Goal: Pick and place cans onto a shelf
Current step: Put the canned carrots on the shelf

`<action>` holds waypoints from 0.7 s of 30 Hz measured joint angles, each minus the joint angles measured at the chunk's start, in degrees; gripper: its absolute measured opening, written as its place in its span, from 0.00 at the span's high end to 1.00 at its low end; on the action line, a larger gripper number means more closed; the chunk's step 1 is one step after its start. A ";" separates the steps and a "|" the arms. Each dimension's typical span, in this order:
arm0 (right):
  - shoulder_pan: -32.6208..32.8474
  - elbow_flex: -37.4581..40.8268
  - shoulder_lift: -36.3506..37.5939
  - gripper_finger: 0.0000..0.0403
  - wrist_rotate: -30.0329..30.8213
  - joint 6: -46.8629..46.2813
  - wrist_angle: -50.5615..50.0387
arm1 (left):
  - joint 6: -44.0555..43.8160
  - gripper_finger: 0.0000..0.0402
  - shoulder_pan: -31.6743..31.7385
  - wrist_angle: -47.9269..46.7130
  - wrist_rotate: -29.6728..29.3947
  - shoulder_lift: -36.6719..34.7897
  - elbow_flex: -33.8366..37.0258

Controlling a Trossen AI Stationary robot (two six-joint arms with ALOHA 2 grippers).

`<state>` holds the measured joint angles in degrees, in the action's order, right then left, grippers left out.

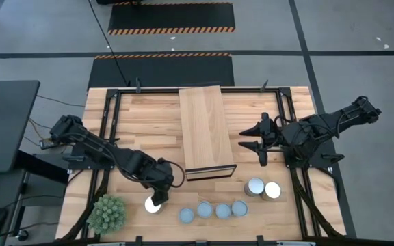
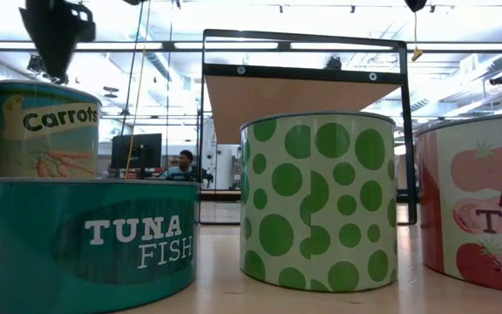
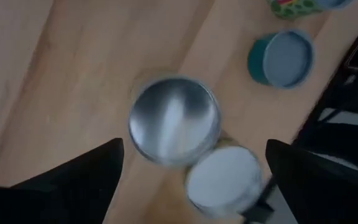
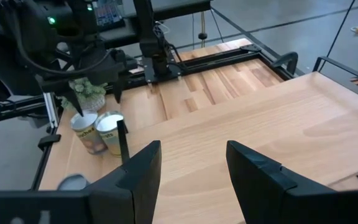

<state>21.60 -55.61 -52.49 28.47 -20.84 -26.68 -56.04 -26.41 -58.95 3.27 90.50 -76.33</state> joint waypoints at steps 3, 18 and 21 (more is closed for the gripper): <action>-0.06 0.00 0.00 0.53 0.00 0.00 -0.02 | -3.45 0.01 -0.19 -2.83 0.64 -0.08 -1.67; -0.06 0.00 0.00 0.53 -0.02 0.02 -0.13 | -27.62 0.01 -1.59 -8.54 -6.35 2.26 -5.44; -0.06 0.00 0.00 0.53 -0.02 0.04 -0.13 | -28.85 0.01 -0.73 -8.60 -5.12 3.89 -5.45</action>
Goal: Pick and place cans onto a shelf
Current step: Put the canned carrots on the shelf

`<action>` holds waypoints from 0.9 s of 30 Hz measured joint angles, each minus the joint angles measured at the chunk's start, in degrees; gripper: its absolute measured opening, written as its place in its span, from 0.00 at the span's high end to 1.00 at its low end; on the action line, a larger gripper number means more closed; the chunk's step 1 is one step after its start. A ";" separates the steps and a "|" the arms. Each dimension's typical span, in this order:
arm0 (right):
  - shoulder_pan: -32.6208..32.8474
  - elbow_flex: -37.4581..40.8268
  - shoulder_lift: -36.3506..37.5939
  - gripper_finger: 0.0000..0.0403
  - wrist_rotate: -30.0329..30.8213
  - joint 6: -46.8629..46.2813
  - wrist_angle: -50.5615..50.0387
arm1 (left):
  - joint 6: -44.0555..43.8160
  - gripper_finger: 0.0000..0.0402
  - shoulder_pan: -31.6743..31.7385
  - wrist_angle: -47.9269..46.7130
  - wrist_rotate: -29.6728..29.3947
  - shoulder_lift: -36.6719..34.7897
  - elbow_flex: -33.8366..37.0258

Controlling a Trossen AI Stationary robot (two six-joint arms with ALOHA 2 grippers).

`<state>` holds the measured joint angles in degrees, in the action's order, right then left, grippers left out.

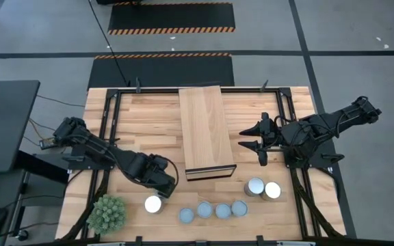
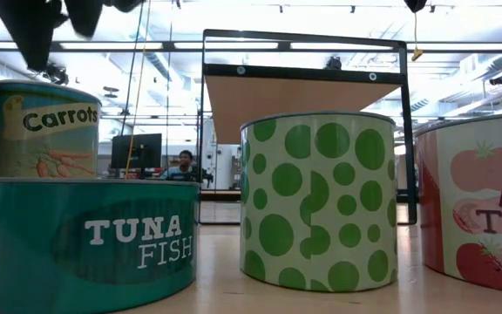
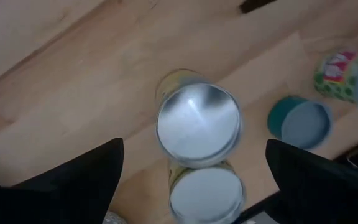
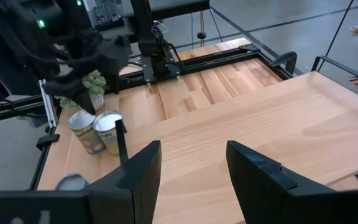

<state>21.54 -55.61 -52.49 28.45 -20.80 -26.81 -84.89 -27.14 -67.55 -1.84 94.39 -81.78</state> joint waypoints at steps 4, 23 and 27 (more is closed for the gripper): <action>0.00 0.00 0.00 0.53 0.00 0.17 0.00 | -0.19 0.01 0.07 0.94 0.18 1.97 0.02; 0.00 0.00 0.02 0.53 0.00 0.02 0.07 | -0.21 0.01 -1.72 3.91 -0.92 6.54 0.04; 0.00 0.00 0.02 0.53 0.00 0.16 0.09 | -0.20 0.01 -1.74 2.86 -1.14 6.54 0.04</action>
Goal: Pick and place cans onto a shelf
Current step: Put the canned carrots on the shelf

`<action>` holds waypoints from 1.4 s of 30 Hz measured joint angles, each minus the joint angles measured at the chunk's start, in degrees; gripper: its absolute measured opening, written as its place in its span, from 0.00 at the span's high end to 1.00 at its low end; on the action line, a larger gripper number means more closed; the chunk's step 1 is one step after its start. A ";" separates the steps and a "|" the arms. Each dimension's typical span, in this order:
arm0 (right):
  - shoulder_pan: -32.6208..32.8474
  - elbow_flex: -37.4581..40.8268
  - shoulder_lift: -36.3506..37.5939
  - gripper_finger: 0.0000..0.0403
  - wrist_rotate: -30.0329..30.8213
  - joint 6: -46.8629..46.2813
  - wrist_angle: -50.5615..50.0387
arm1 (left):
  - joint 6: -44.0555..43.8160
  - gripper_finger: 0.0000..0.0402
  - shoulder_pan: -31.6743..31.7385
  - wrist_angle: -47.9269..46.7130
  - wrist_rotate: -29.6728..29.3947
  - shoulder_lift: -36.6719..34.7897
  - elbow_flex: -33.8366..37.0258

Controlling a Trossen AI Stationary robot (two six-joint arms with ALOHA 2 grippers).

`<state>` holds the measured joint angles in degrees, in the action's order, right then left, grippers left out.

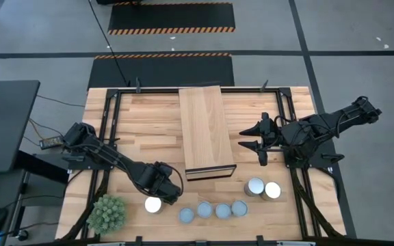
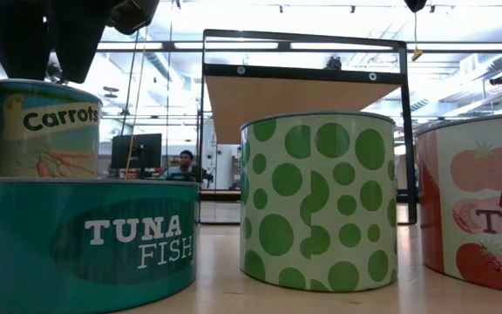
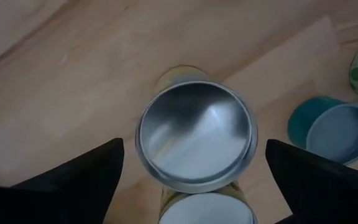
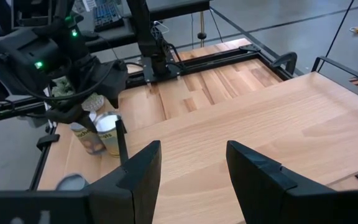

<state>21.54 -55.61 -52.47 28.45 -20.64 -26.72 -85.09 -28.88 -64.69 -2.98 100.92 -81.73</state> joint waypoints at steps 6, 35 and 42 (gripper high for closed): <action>0.00 0.00 0.00 0.53 0.00 0.16 0.02 | 0.48 0.01 -0.66 0.41 -1.69 0.46 0.02; 0.00 0.01 0.00 0.53 0.42 1.99 1.37 | 3.79 0.11 -0.98 5.60 -1.05 0.74 4.39; 0.00 0.02 0.00 0.53 0.42 1.98 1.36 | 5.26 0.20 -0.98 5.44 -0.90 0.74 4.37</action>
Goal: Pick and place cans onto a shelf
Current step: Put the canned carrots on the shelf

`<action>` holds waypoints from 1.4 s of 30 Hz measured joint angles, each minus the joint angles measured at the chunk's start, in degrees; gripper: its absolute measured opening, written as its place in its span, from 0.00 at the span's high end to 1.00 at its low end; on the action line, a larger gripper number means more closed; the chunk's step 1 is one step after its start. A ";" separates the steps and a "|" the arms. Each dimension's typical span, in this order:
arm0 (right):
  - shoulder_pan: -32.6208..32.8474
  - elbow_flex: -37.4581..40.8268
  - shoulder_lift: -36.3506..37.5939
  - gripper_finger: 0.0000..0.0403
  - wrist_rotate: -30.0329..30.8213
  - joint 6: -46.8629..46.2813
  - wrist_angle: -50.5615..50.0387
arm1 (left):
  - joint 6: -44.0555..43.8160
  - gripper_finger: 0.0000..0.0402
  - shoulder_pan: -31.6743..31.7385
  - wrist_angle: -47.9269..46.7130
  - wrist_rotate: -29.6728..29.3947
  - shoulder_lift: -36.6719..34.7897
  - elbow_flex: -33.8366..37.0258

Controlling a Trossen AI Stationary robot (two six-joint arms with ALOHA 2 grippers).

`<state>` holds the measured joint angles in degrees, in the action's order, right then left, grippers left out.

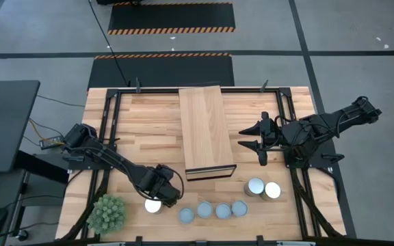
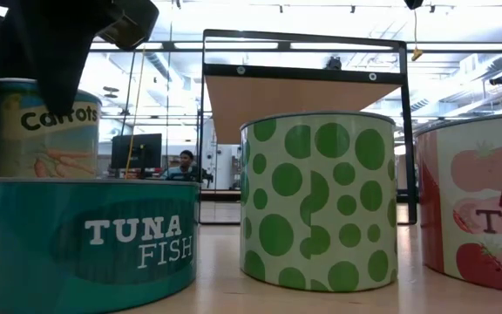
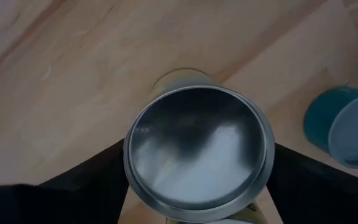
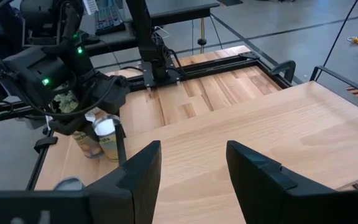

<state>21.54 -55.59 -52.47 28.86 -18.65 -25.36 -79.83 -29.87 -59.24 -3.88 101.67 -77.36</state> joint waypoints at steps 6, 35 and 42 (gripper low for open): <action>0.00 -0.01 0.00 0.53 0.01 0.01 -0.01 | 2.28 0.19 0.99 -0.82 0.41 -0.02 0.00; 0.00 -0.02 -0.02 0.53 0.02 -0.22 0.42 | 23.86 0.19 23.39 -12.56 4.59 -15.98 0.00; -0.17 -0.02 -0.02 0.53 0.02 0.85 0.39 | 28.59 0.20 30.37 -13.76 4.33 -18.92 -1.79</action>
<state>21.37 -55.61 -52.49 28.88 -17.80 -24.97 -51.24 0.50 -73.01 0.46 82.75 -79.16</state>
